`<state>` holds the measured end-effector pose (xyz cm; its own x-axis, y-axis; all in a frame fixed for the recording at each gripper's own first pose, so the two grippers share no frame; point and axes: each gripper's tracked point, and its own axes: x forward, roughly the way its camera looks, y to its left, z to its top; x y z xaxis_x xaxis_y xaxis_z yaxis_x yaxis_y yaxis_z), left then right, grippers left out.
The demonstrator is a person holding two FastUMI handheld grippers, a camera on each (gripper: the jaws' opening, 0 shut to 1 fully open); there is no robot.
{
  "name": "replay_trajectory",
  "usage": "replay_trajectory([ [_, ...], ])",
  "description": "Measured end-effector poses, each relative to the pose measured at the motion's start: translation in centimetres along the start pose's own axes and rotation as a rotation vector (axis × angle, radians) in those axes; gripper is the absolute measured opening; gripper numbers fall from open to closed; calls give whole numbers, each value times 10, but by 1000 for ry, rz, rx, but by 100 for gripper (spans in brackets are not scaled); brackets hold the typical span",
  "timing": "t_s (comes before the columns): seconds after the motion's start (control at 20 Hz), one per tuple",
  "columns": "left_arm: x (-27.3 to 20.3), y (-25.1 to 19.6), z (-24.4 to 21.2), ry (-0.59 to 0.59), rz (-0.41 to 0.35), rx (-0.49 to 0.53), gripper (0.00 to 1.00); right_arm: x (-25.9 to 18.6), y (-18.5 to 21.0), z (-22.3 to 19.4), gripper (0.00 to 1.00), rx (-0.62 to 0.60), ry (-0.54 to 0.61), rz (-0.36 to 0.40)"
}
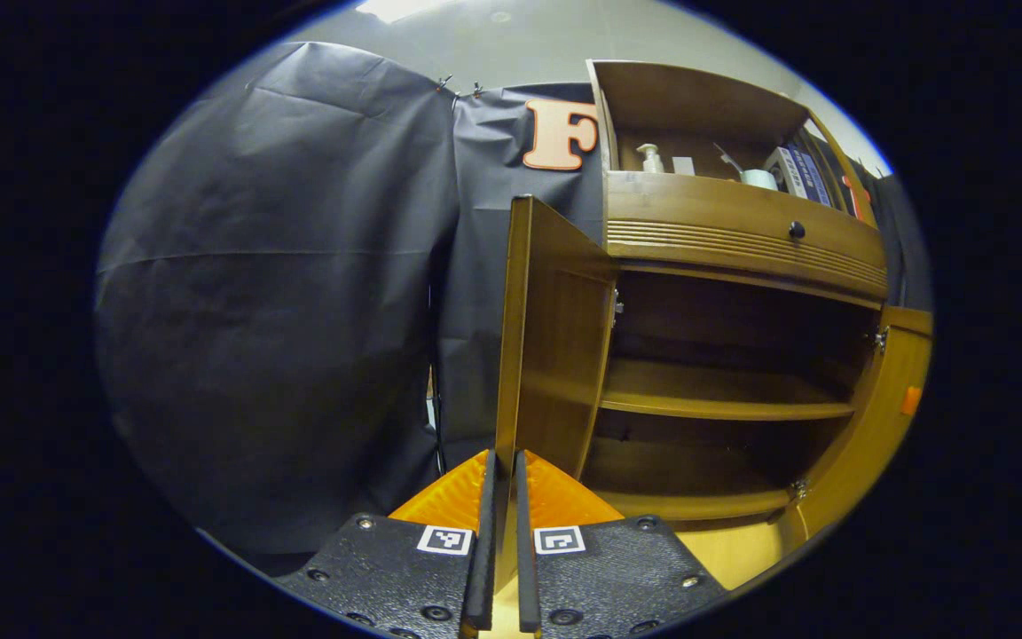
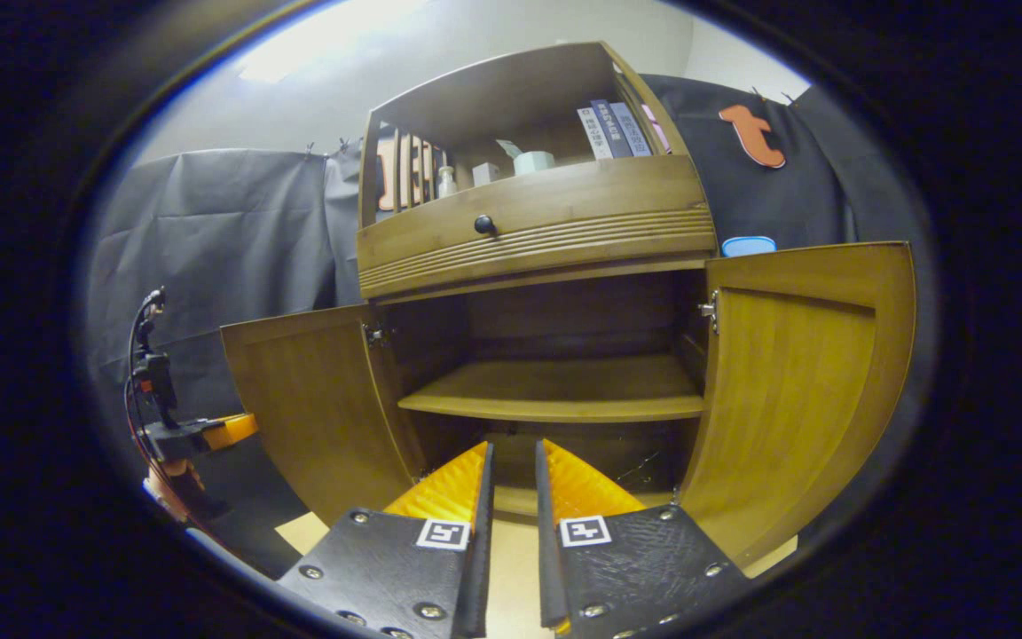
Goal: Open the right door of the double-door shoe cabinet with the right hand, and open the left door with the left hand.
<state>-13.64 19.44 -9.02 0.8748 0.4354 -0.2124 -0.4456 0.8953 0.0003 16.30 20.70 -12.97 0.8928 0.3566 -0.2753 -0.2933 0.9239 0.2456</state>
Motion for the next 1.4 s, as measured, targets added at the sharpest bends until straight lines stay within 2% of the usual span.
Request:
replay_trajectory([
  [0.05,-4,-3,3,-7,2,-12,12,0,-1,2,23,-2,-4,-6],
  [0.15,-13,-14,22,-61,-7,-3,0,-3,-3,5,23,-8,-12,-21],
  [0.2,-16,-24,31,-84,-29,10,10,-4,-4,6,23,-10,-16,-29],
  [0.4,-24,-84,70,-153,-162,32,10,-7,-6,25,23,3,-53,-56],
  [0.45,-27,-103,75,-155,-207,28,10,-9,-7,34,25,1,-71,-69],
  [0.6,-40,-156,91,-181,-336,8,10,-15,-7,54,23,-7,-126,-100],
  [0.9,-65,-234,111,-235,-505,21,10,-34,-10,78,24,-57,-200,-162],
  [0.95,-69,-243,113,-246,-521,21,18,-36,-12,81,25,-62,-209,-173],
  [1.0,-74,-249,115,-255,-537,20,10,-39,-12,82,26,-60,-215,-183],
  [1.1,-82,-266,115,-267,-580,11,21,-43,-12,83,34,-47,-219,-184],
  [1.25,-90,-279,115,-278,-617,9,64,-48,-10,84,84,-28,-229,-174],
  [1.35,-94,-280,120,-308,-615,25,93,-53,-9,89,100,-19,-246,-175],
  [1.4,-95,-281,124,-325,-617,33,94,-53,-8,90,98,-21,-254,-175],
])
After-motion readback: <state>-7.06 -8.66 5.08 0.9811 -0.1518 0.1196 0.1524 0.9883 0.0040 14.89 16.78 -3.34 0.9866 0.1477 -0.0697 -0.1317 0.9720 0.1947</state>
